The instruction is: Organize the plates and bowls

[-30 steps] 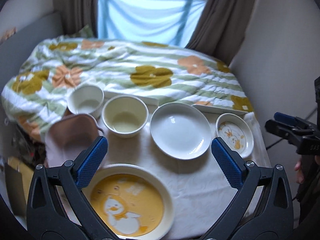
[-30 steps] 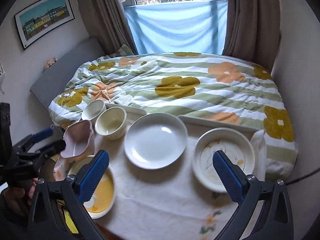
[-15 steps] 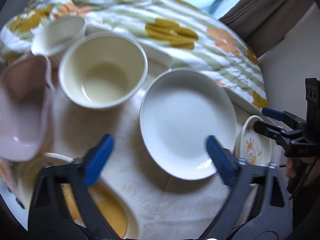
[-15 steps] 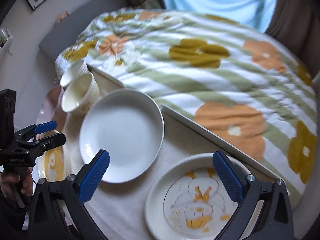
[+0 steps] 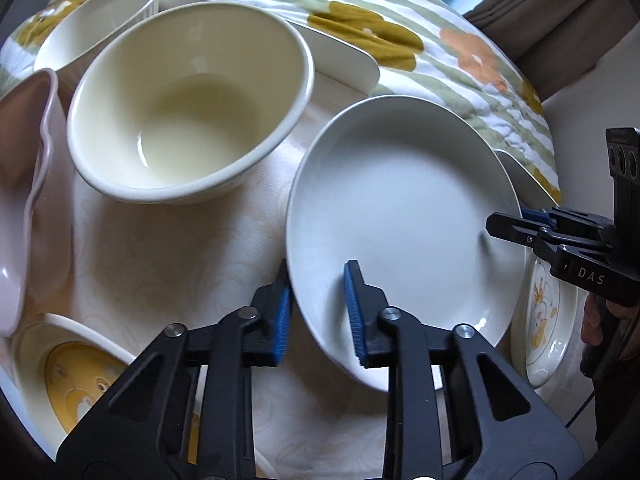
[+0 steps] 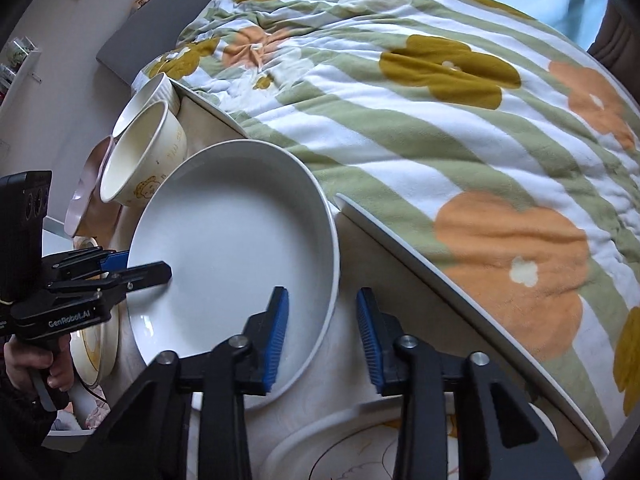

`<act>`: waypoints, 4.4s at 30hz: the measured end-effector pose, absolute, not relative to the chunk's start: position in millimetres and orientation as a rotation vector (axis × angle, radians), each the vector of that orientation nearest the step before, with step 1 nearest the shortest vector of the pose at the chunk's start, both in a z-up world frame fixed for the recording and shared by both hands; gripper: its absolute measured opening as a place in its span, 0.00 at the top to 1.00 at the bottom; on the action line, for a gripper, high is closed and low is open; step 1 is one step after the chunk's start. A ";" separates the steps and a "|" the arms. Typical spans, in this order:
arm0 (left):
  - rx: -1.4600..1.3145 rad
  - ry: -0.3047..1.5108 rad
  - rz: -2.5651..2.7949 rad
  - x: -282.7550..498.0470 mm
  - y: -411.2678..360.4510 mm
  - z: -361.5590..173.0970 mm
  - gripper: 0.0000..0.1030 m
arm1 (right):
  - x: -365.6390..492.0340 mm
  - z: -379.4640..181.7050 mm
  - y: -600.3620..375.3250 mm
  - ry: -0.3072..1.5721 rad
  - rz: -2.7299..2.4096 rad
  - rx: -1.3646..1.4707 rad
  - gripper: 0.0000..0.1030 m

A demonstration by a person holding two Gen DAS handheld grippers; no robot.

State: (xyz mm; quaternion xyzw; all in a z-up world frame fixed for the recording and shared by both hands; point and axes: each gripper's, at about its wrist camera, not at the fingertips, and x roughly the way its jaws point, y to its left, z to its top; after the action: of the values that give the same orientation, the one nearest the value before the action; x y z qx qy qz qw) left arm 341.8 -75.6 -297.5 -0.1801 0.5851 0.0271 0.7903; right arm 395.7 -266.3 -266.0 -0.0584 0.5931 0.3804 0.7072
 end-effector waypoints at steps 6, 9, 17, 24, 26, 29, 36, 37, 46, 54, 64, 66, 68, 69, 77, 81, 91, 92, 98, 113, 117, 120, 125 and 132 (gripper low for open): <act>-0.376 1.252 0.071 344.3 -76.8 -293.5 0.80 | 394.1 -268.5 -265.9 1.313 0.853 -0.130 0.86; -0.365 1.242 0.077 341.9 -78.2 -290.4 0.80 | 393.1 -268.9 -266.0 1.307 0.869 -0.132 0.86; -0.342 1.196 0.091 326.3 -80.0 -267.1 0.80 | 379.3 -255.2 -269.6 1.278 0.884 -0.106 0.86; -0.330 1.141 0.094 293.3 -72.8 -221.6 0.80 | 353.9 -217.7 -272.3 1.222 0.911 -0.076 0.86; -0.318 1.121 0.078 282.9 -70.1 -210.2 0.80 | 341.4 -206.9 -272.2 1.210 0.907 -0.061 0.86; -0.310 1.105 0.056 258.1 -61.3 -194.9 0.80 | 323.6 -195.2 -271.3 1.200 0.905 -0.030 0.86; -0.291 1.085 -0.001 206.7 -33.8 -183.2 0.80 | 263.8 -174.5 -253.4 1.196 0.860 0.022 0.86; -0.287 1.088 -0.015 198.9 -27.2 -183.3 0.80 | 258.2 -174.2 -250.8 1.199 0.850 0.027 0.86; -0.246 1.134 -0.163 163.8 30.8 -196.9 0.80 | 184.7 -185.7 -207.2 1.262 0.669 0.167 0.86; -0.162 1.188 -0.280 170.8 53.7 -228.1 0.80 | 140.6 -210.7 -176.8 1.282 0.485 0.241 0.86; -0.070 1.219 -0.317 177.7 56.3 -257.0 0.80 | 126.0 -215.7 -158.5 1.275 0.348 0.203 0.86; -0.042 1.219 -0.306 178.3 55.2 -260.1 0.80 | 125.3 -215.6 -156.1 1.272 0.342 0.204 0.86; -0.018 1.219 -0.300 178.8 53.4 -262.7 0.80 | 124.4 -216.0 -153.5 1.268 0.332 0.196 0.86; -0.007 1.220 -0.296 179.0 52.8 -264.0 0.80 | 124.4 -216.3 -152.4 1.267 0.327 0.193 0.86; 0.103 1.208 -0.254 178.3 45.4 -271.0 0.80 | 125.8 -214.8 -145.0 1.261 0.321 0.157 0.86; 0.127 1.192 -0.244 177.6 43.0 -270.9 0.80 | 126.6 -214.7 -144.0 1.264 0.324 0.143 0.86; 0.326 1.108 -0.175 166.9 28.9 -263.8 0.80 | 126.6 -214.3 -135.1 1.258 0.330 0.069 0.86; 0.348 1.099 -0.165 165.3 27.6 -263.8 0.80 | 126.3 -214.2 -132.9 1.255 0.329 0.054 0.86; 0.369 1.083 -0.129 163.0 30.6 -261.3 0.80 | 125.9 -216.9 -123.2 1.259 0.331 0.016 0.86; 0.350 1.080 -0.095 161.8 34.9 -258.5 0.80 | 125.7 -215.3 -114.1 1.234 0.348 -0.015 0.86; 0.352 1.085 -0.080 162.8 32.6 -259.8 0.80 | 125.5 -215.4 -116.8 1.228 0.352 0.003 0.86; 0.351 1.098 -0.071 163.9 30.9 -261.4 0.76 | 124.9 -215.6 -118.0 1.222 0.354 0.013 0.86; 0.372 1.101 -0.072 161.2 23.6 -263.7 0.30 | 125.0 -215.0 -118.1 1.223 0.354 0.013 0.86; 0.376 1.024 -0.096 147.9 15.8 -225.2 0.23 | 112.8 -198.1 -144.2 1.190 0.298 0.106 0.69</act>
State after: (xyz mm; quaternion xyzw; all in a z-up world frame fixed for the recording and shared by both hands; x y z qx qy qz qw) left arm 147.9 15.8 -225.2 0.1788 0.4867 -0.0454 0.8539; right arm 112.8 -144.2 -198.1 0.0498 0.5583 0.1400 0.8162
